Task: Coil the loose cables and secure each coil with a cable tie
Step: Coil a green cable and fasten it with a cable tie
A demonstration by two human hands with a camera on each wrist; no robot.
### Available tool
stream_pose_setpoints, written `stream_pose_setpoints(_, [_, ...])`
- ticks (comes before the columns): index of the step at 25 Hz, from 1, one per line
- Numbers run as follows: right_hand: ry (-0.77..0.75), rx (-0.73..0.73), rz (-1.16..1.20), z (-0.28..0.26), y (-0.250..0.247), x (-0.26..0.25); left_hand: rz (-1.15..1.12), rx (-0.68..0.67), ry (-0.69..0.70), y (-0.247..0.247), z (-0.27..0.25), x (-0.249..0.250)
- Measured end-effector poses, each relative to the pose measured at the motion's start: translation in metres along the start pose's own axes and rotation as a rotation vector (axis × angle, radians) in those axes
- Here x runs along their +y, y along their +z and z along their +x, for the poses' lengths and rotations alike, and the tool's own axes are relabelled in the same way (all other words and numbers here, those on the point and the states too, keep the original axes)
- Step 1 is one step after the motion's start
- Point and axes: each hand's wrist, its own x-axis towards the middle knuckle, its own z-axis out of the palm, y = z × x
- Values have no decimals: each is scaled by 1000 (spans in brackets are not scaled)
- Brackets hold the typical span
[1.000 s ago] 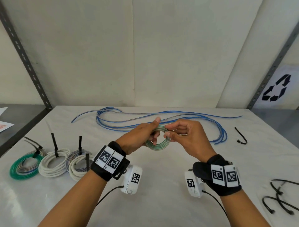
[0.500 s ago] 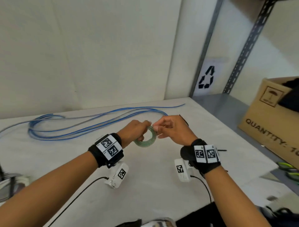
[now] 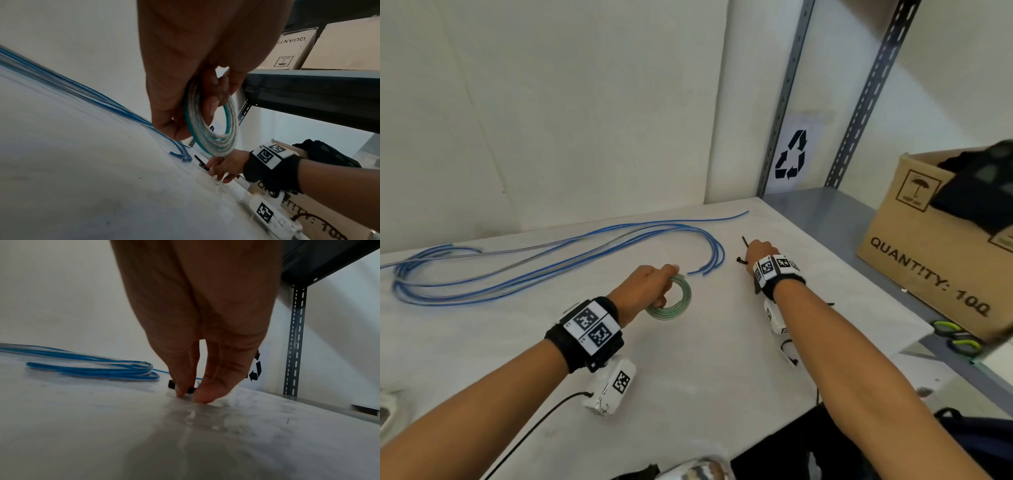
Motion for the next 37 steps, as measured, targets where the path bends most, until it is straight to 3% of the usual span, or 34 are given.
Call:
stream_pose_setpoints(4, [-51,20,-13,0,-2,-9,-51,20,-3,-11,0,-2])
stream_pose_setpoints(8, [-113,176,343,-10,-39,-59,-132,111,-10,-33,-3,-5])
stream_pose_setpoints(15, [-661,325,840,-93,-93,-180,-370,395,88,-104,-14,22])
stream_pose_setpoints(20, [-852,245,944,-144,-84,-231,-303,555,199,-142,-45,21])
stream_pose_setpoints(24, [-893,221,903,-162,-63,-250,-246,592,202,-146,-57,7])
stream_pose_setpoints(27, [-947,186,702,-171,-53,-251,-149,627,205,-144,-59,-2])
stream_pose_setpoints(29, [-906,162,580,-173,-51,-248,-51,653,209,-146,-59,-10])
stream_pose_setpoints(32, [-754,262,472,-178,-48,-246,110,581,226,-137,-59,-18])
stream_pose_setpoints(35, [-727,401,486,-181,-41,-246,303,523,236,-125,-60,-19])
stream_pose_setpoints(37, [-727,487,485,-182,-39,-244,303,528,232,-125,-58,-18])
